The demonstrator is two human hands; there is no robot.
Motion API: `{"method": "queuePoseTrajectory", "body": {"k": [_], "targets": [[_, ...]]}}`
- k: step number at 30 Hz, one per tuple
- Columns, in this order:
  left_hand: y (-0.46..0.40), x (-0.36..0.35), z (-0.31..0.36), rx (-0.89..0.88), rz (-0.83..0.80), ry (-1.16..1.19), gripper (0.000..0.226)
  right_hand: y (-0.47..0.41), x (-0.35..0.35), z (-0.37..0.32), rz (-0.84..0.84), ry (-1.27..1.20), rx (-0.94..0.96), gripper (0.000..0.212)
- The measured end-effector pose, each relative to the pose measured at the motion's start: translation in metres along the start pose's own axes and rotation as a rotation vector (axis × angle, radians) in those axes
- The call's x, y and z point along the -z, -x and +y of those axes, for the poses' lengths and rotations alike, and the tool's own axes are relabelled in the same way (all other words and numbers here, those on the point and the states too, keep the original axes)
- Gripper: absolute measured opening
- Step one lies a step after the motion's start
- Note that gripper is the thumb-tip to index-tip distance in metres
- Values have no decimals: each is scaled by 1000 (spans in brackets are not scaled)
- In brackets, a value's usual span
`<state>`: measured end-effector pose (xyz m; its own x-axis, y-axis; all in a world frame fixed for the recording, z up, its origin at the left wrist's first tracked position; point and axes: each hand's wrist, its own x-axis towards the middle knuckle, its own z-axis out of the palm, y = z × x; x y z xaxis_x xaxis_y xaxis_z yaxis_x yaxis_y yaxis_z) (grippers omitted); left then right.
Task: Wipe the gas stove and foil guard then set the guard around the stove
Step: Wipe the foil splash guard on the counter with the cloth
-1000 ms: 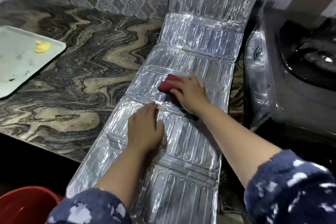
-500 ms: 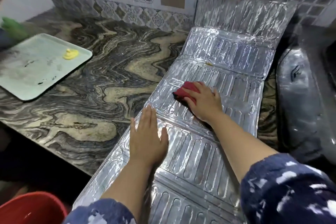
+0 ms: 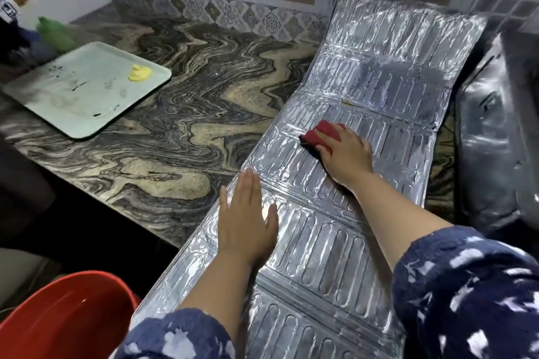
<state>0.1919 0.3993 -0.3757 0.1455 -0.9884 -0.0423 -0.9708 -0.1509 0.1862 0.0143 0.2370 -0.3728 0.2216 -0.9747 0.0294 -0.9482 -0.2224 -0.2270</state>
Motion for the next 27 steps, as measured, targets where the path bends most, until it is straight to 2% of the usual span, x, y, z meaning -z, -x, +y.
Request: {"method": "queuePoseTrajectory", "body": {"k": [6, 9, 11, 12, 15, 22, 25, 27], "targets": [[31, 1, -8, -1, -19, -13, 81, 39, 4, -21, 14, -58, 66, 40], [38, 2, -13, -8, -12, -23, 82, 64, 6, -54, 60, -114, 296, 40], [39, 1, -13, -15, 20, -11, 77, 77, -4, -81, -24, -75, 494, 48], [39, 0, -12, -15, 32, -11, 73, 79, -10, -92, -76, -65, 534, 51], [38, -1, -12, -4, 53, 8, 74, 56, -21, -95, -111, -74, 456, 42], [41, 1, -11, 31, 66, 53, 74, -23, -13, -55, -76, -41, 145, 42], [41, -1, -12, 26, 65, 31, 73, -16, -8, -53, -53, -72, 149, 39], [42, -2, -14, 20, 60, 40, 74, 9, -5, -60, -34, -82, 223, 38]]}}
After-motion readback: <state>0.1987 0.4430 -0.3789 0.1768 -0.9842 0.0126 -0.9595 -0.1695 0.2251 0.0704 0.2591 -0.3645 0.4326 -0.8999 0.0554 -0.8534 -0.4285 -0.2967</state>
